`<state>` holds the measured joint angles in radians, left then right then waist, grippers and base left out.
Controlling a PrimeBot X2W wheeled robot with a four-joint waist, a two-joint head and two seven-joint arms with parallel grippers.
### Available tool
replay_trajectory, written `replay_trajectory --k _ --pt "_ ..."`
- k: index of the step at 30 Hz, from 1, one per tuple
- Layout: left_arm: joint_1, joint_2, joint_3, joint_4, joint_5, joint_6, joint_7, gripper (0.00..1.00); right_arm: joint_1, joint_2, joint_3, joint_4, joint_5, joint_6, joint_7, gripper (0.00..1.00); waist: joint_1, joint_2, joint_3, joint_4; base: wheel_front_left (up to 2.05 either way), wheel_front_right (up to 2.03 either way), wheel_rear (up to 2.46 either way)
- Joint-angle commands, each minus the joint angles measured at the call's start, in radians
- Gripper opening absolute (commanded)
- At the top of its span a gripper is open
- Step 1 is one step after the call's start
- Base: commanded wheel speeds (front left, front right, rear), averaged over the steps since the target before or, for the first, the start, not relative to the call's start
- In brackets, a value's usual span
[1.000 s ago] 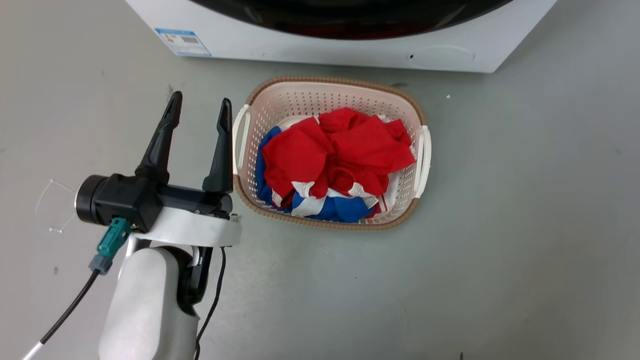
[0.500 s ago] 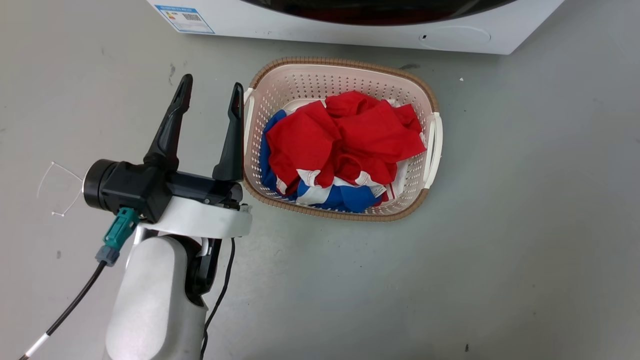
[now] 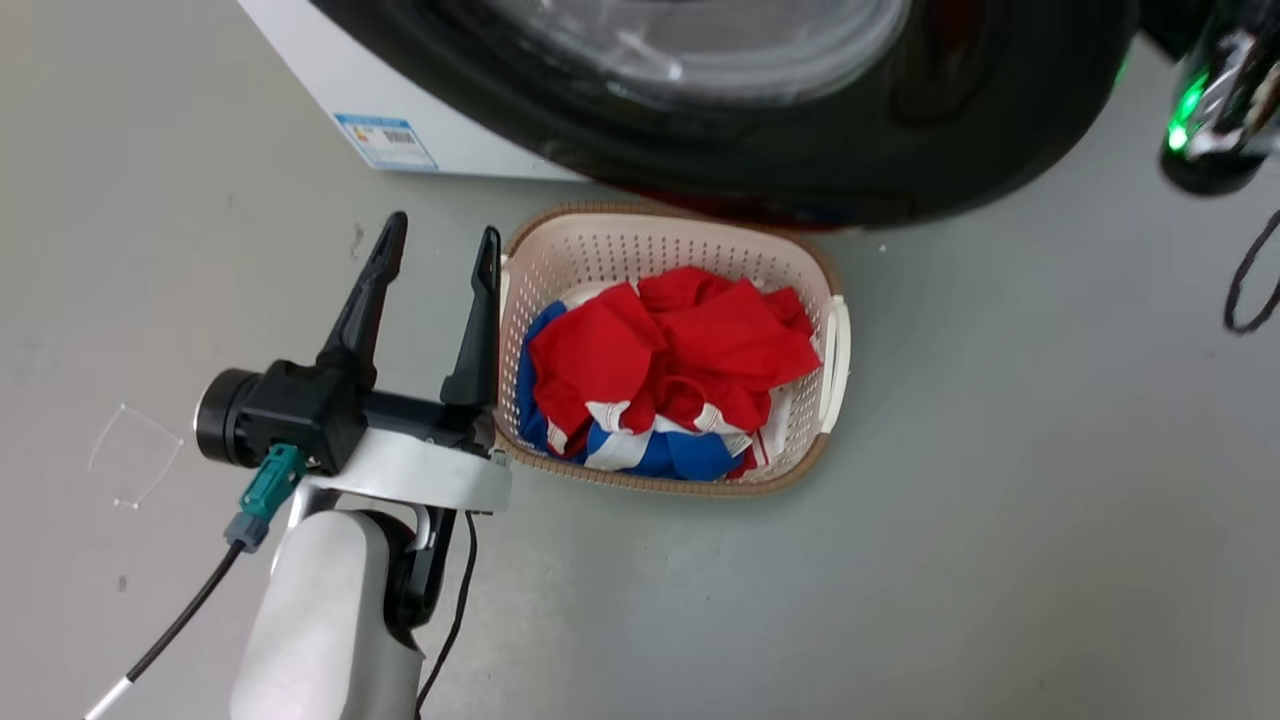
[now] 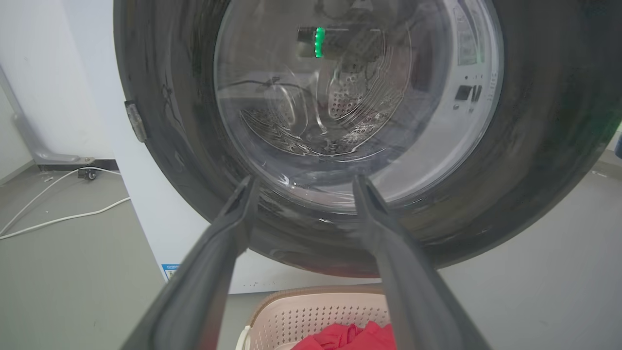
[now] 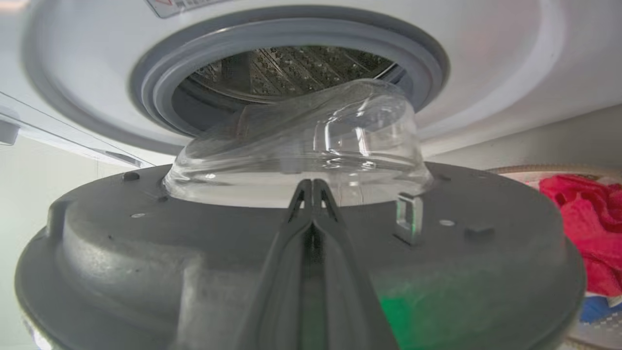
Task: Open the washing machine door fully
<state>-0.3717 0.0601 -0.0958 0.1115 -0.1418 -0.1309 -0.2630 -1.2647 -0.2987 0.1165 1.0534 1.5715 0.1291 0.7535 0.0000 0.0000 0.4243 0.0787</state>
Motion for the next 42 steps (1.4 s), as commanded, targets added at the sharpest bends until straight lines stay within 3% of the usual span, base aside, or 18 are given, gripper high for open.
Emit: replay_trajectory --k 1,17,36,42 --pt "0.019 0.000 -0.001 0.004 0.007 0.001 -0.003 1.00 0.028 0.015 0.005 -0.007 0.009 0.003 0.020 0.00 0.0000 0.0000 -0.037 -0.012 0.00 0.00 0.00" --pt "0.177 -0.004 -0.002 0.071 0.006 0.006 -0.002 1.00 0.347 0.098 0.048 -0.154 0.035 0.003 0.147 0.00 0.0000 0.0000 -0.243 -0.040 0.00 0.00 0.00" --pt "0.225 -0.010 -0.050 0.100 -0.017 0.015 -0.002 1.00 0.572 0.233 0.150 -0.381 0.040 0.003 0.172 0.00 0.0000 0.0000 -0.315 -0.008 0.00 0.00 0.00" --pt "0.237 -0.010 -0.051 0.098 -0.022 0.026 -0.003 1.00 0.634 0.245 0.215 -0.465 0.013 0.003 0.132 0.00 0.0000 0.0000 -0.325 -0.011 0.00 0.00 0.00"
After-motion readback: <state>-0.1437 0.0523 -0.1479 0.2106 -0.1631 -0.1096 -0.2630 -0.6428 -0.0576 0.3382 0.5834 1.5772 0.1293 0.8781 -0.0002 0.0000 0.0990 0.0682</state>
